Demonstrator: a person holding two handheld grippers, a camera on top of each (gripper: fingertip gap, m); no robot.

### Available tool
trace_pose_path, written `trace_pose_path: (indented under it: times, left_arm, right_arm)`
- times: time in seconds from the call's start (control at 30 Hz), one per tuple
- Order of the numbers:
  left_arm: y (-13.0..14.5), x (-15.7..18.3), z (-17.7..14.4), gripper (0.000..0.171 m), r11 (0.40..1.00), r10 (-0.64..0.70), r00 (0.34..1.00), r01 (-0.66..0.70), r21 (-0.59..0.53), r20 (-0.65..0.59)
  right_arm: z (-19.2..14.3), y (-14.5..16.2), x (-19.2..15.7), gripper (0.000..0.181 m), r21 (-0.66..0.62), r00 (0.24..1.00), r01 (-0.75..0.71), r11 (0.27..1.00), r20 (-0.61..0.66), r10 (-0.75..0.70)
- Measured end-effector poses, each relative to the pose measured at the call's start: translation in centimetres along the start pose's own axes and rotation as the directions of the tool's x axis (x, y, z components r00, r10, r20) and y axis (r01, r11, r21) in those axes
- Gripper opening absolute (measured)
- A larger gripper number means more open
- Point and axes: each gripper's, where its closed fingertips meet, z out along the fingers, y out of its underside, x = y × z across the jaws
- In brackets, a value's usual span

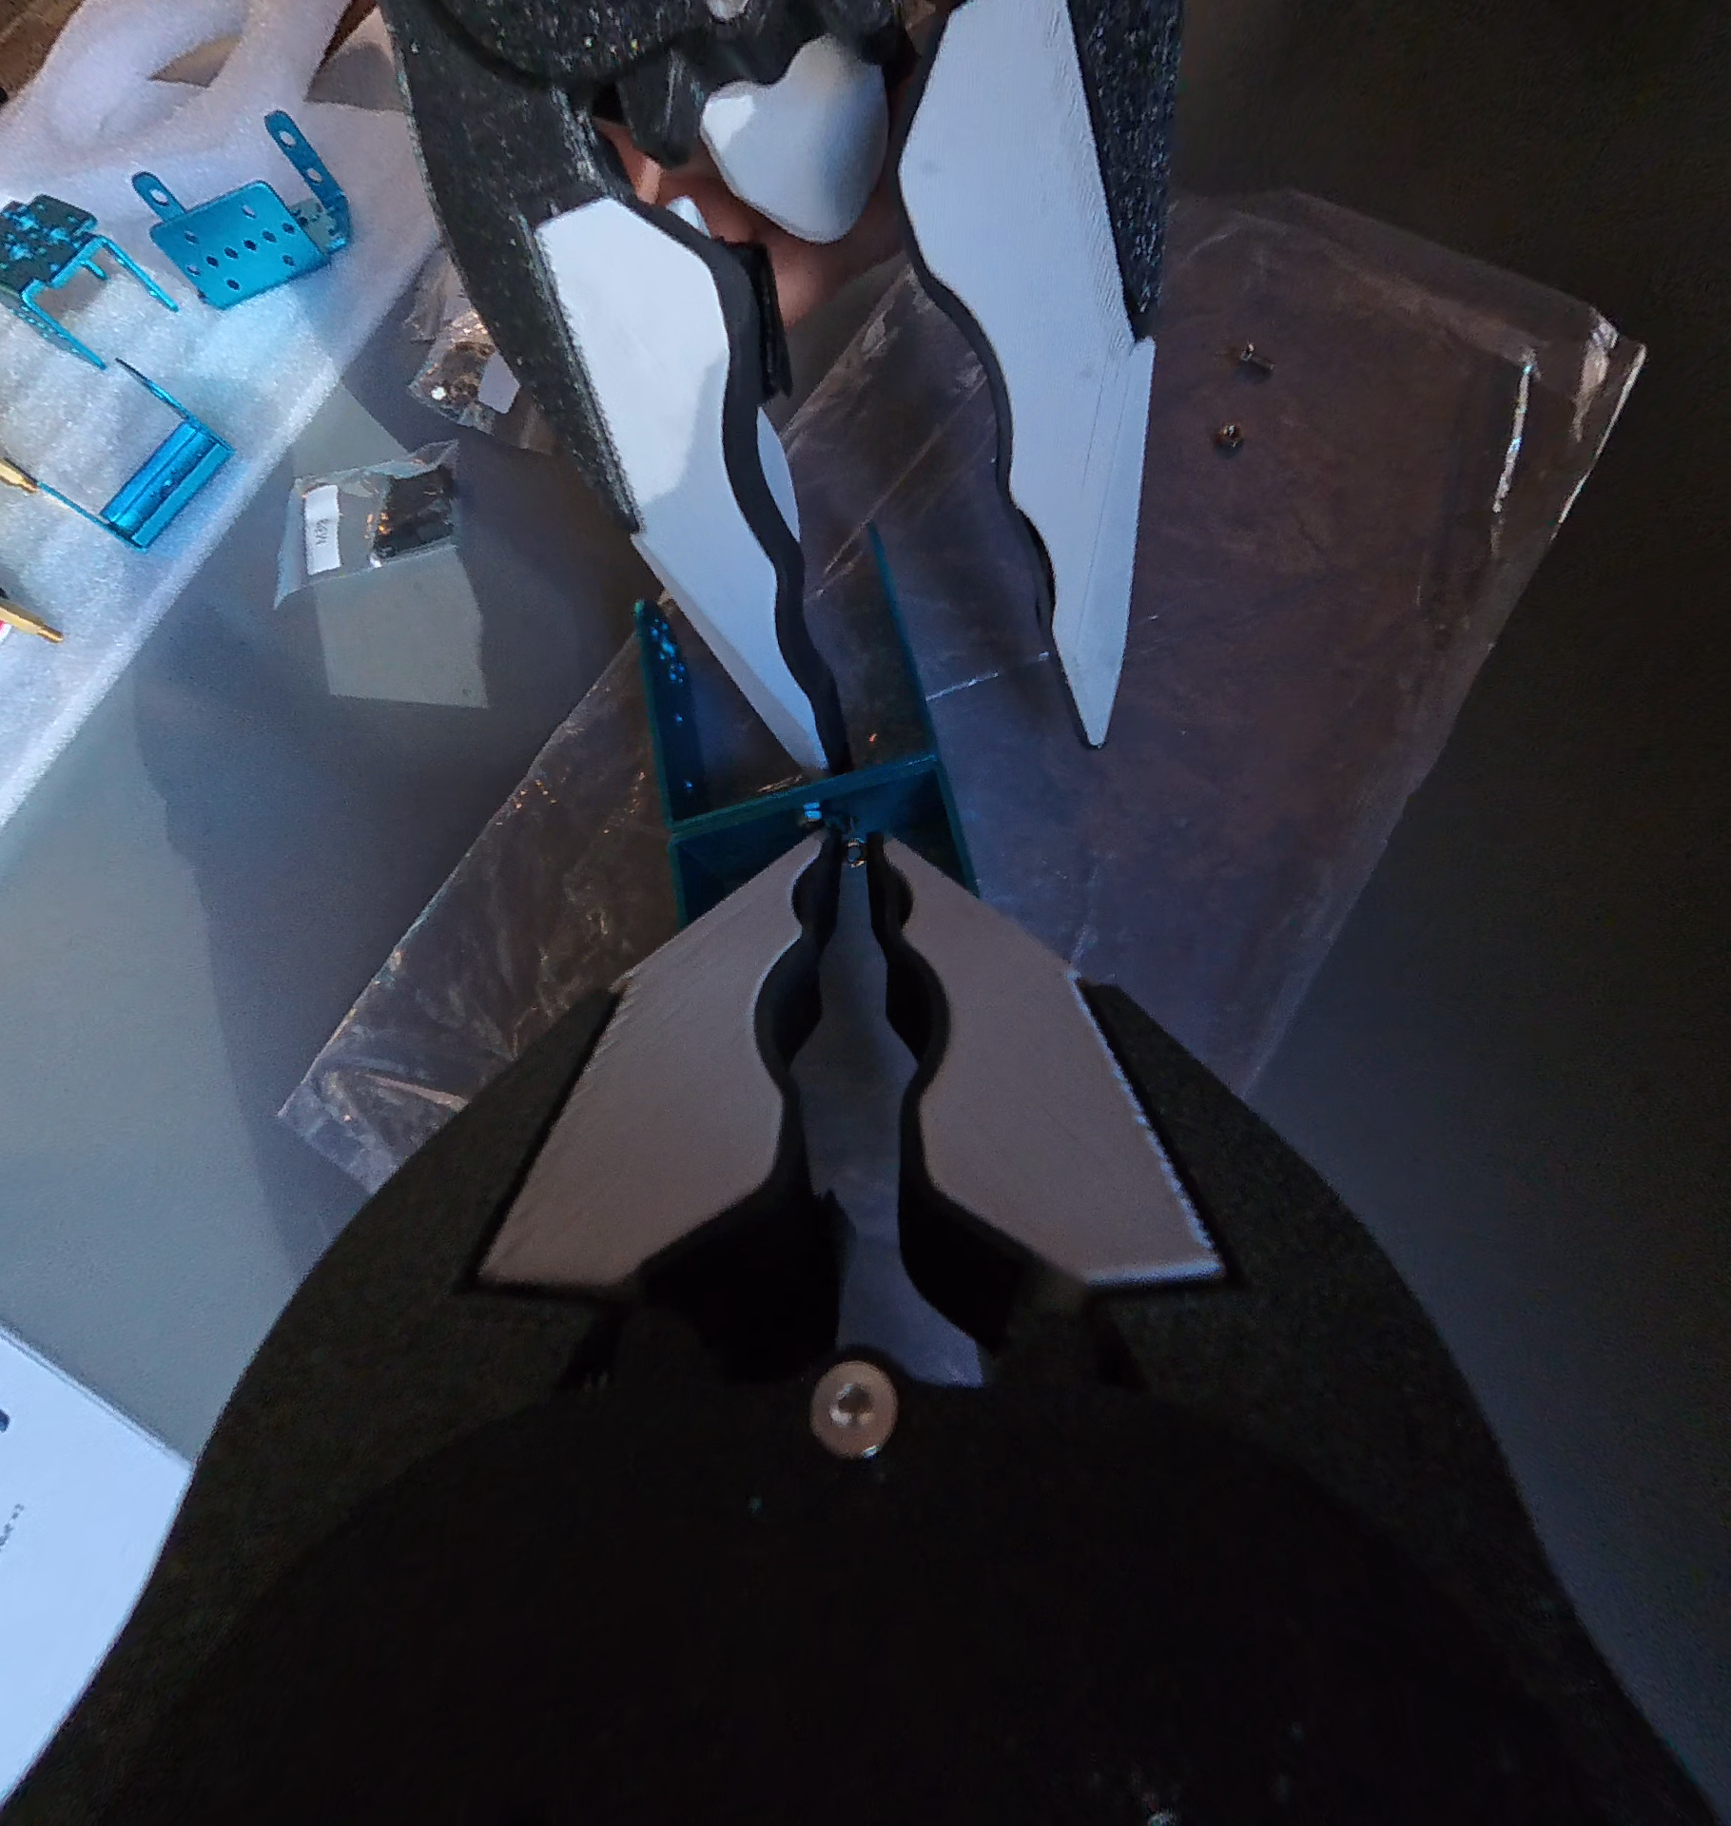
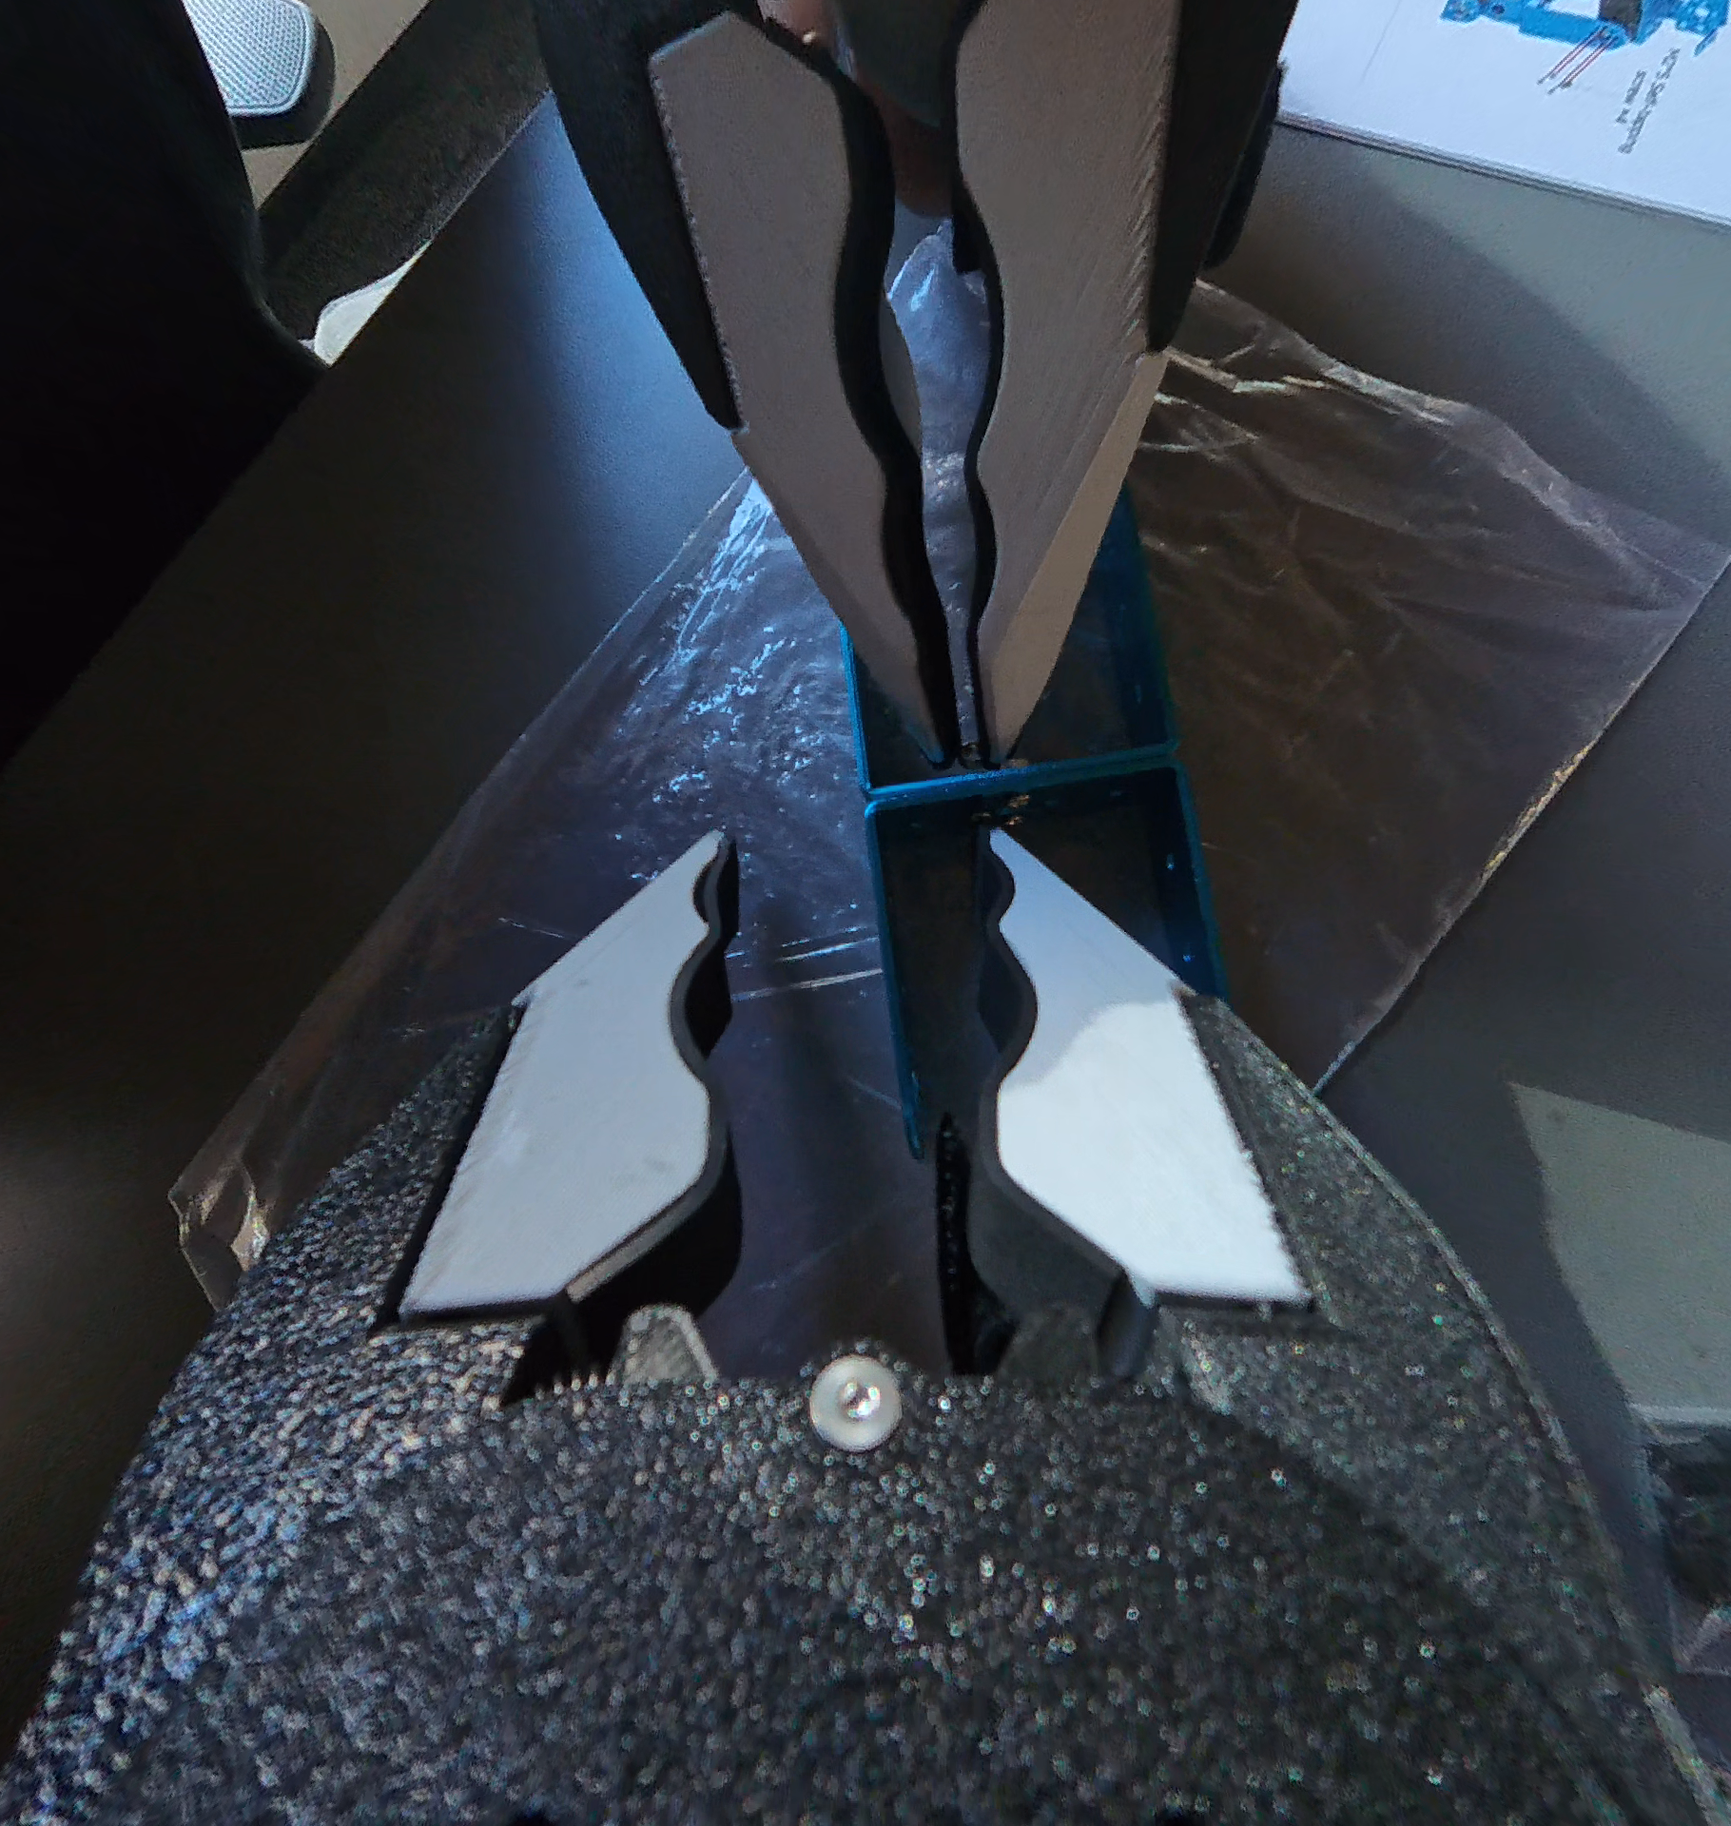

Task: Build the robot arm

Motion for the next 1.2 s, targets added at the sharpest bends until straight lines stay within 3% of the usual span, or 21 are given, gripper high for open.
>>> trace_pose_path:
  times: [1.2]
  left_arm:
    - [0.17, -0.25, -0.23, 0.004, 1.000, 0.003, 1.000, -0.003, 0.011, -0.001]
  right_arm:
    - [-0.16, -0.58, 0.18, 0.047, 0.056, 1.000, -0.008, 0.998, 0.003, 0.008]
